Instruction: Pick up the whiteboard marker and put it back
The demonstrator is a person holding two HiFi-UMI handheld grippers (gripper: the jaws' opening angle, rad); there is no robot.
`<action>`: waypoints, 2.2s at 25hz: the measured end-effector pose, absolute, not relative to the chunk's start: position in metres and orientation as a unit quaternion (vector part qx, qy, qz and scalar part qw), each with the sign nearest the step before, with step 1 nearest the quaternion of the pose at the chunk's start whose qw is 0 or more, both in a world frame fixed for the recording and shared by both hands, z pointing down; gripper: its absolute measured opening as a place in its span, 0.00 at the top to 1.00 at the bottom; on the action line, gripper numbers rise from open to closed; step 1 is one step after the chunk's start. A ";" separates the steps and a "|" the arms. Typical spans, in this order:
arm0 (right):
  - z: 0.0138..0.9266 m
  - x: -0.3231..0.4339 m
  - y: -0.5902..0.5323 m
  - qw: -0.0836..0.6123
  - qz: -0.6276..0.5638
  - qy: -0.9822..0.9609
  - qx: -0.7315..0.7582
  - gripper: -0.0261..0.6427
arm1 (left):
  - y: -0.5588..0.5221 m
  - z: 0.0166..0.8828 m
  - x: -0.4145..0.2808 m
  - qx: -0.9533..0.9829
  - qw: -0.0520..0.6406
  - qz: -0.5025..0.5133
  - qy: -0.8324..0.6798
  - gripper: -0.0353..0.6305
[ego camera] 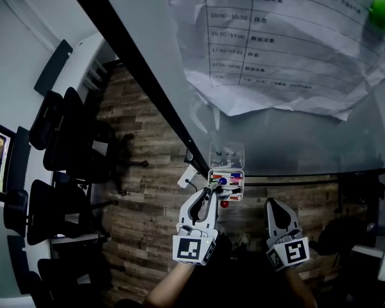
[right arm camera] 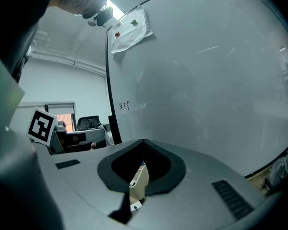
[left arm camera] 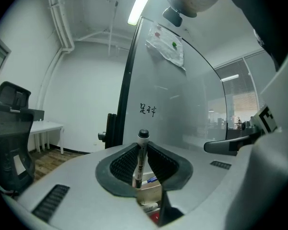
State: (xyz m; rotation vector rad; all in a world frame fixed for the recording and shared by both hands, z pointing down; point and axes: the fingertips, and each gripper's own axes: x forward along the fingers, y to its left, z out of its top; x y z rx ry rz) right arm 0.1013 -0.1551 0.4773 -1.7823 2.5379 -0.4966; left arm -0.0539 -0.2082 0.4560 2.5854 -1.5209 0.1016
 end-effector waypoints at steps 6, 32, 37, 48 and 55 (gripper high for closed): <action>0.481 0.096 -0.162 -0.006 -0.162 0.809 -0.564 0.94 | -0.218 0.466 -0.061 0.853 0.078 0.043 -0.515 0.84; 0.495 0.087 -0.172 -0.022 -0.177 0.802 -0.571 0.94 | -0.231 0.511 -0.065 0.857 0.090 0.074 -0.502 0.84; 0.497 0.088 -0.173 -0.022 -0.179 0.800 -0.573 0.94 | -0.231 0.516 -0.064 0.857 0.091 0.080 -0.500 0.84; 0.502 0.088 -0.175 -0.025 -0.184 0.799 -0.572 0.94 | -0.234 0.524 -0.062 0.858 0.092 0.074 -0.500 0.84; 0.502 0.086 -0.176 -0.024 -0.184 0.799 -0.572 0.94 | -0.237 0.524 -0.063 0.854 0.098 0.067 -0.507 0.84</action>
